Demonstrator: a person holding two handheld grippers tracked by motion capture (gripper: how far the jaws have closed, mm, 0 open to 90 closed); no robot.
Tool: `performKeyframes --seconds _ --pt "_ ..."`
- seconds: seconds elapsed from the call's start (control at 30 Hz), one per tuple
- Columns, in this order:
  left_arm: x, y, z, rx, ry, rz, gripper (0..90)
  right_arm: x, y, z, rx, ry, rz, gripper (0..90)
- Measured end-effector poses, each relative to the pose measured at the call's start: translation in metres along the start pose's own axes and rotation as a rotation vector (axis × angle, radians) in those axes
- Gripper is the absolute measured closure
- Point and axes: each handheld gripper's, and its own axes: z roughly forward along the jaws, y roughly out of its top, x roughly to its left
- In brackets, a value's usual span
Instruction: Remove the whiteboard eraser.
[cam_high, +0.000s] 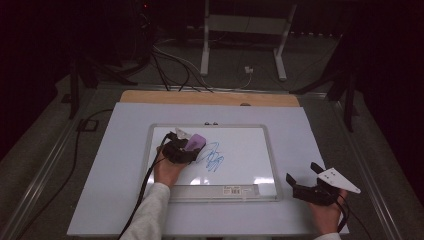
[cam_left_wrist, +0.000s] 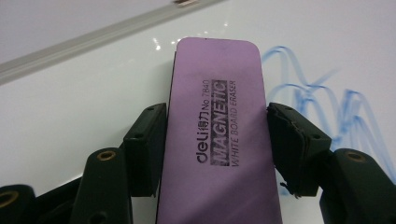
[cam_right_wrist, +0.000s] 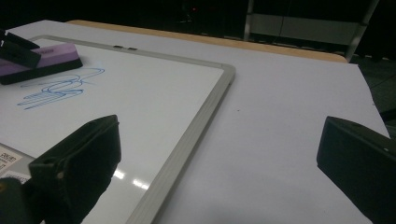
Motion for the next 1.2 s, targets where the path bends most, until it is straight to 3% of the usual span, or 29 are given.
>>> performKeyframes --seconds 0.13,0.27,0.47,0.63,0.77,0.8,0.97,1.07,1.2 --pt "-0.012 0.001 0.001 0.007 -0.022 0.030 41.8 0.000 0.000 0.000 0.000 0.001 -0.003 0.3" --pt "-0.011 0.003 0.002 0.015 -0.009 0.041 41.8 0.000 0.000 0.000 -0.001 0.000 -0.002 0.3" --pt "0.004 0.006 0.004 0.017 0.051 -0.010 41.8 -0.001 0.000 -0.001 -0.002 -0.002 0.000 0.3" --pt "0.011 0.008 0.005 0.024 0.072 -0.036 41.7 -0.001 0.000 -0.001 -0.002 -0.002 0.000 0.3" --pt "0.010 0.011 0.008 0.027 0.084 -0.039 40.3 -0.001 0.000 -0.001 -0.003 -0.001 0.000 0.3" --pt "0.009 0.011 0.009 0.023 0.082 -0.039 36.3 -0.001 0.000 -0.001 -0.003 0.000 -0.001 0.3" --pt "0.008 0.014 0.014 0.030 0.104 -0.039 40.7 -0.001 0.000 -0.001 -0.001 -0.001 0.001 0.3" --pt "0.005 0.015 0.015 0.036 0.100 -0.041 41.4 -0.002 0.000 -0.001 -0.002 -0.001 0.001 0.3" --pt "-0.006 0.014 0.014 0.041 0.077 -0.015 41.6 -0.001 0.000 0.000 0.002 0.001 0.000 0.3"
